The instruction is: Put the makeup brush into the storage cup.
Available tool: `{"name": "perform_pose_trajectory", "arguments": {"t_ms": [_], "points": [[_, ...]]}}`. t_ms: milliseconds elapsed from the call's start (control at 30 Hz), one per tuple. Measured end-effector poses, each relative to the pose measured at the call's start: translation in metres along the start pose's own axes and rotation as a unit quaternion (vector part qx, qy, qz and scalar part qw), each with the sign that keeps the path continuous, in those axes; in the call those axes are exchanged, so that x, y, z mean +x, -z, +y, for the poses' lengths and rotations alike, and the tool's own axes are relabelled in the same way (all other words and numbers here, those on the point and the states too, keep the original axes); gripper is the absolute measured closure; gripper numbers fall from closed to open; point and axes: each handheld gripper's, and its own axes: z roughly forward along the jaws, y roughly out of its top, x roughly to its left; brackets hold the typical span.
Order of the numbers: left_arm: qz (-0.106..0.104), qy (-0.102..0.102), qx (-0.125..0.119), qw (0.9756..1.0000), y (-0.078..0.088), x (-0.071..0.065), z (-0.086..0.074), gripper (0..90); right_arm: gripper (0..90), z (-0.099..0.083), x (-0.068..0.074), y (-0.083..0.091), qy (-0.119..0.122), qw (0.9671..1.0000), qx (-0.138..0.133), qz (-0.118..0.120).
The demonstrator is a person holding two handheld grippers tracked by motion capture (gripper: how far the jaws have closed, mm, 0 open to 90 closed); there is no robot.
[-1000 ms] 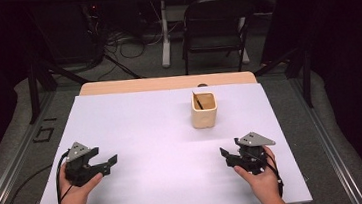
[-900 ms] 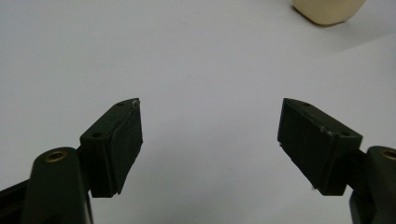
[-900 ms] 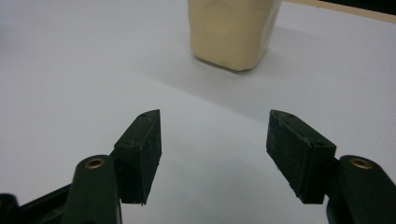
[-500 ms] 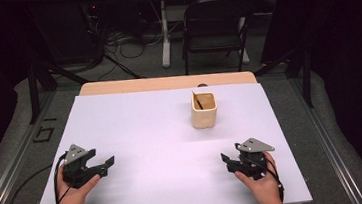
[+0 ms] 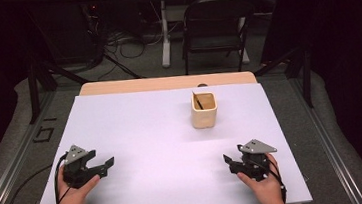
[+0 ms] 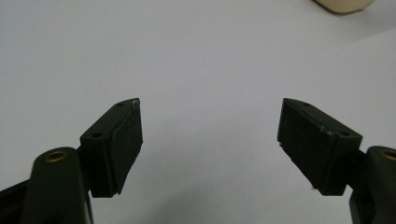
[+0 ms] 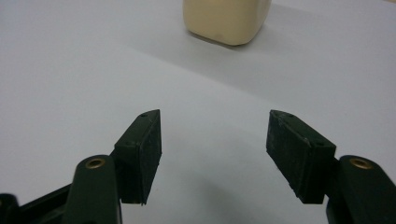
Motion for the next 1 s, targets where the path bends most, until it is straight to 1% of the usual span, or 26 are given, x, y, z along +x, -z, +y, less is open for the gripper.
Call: {"name": "perform_pose_trajectory", "arguments": {"t_ms": [200, 533, 700, 767, 867, 1000], "points": [[0.0, 0.001, 0.003, 1.0, -0.003, 0.001, -0.001, 22.5, 35.7, -0.002, 0.0, -0.003, 0.003, 1.0, 0.005, 0.004], [-0.001, 0.005, 0.007, 1.0, -0.006, 0.002, -0.002, 22.5, 35.7, -0.003, -0.001, -0.007, -0.004, 0.9999, 0.01, 0.007], [-0.001, 0.006, 0.008, 0.9999, -0.006, 0.003, -0.002, 22.5, 35.7, -0.005, -0.002, -0.011, -0.004, 0.9997, 0.02, 0.01], [0.001, 0.004, 0.009, 0.9999, -0.006, 0.004, -0.002, 22.5, 35.8, -0.005, -0.002, -0.012, -0.007, 0.9999, 0.012, 0.009], [0.003, 0.009, 0.011, 0.9999, -0.006, 0.005, -0.002, 22.5, 35.7, -0.005, -0.003, -0.01, -0.009, 0.9998, 0.013, 0.007], [0.007, 0.009, 0.011, 0.9999, -0.006, 0.007, -0.002, 22.5, 35.7, -0.005, -0.005, -0.009, -0.009, 0.9999, 0.012, 0.003]]}}
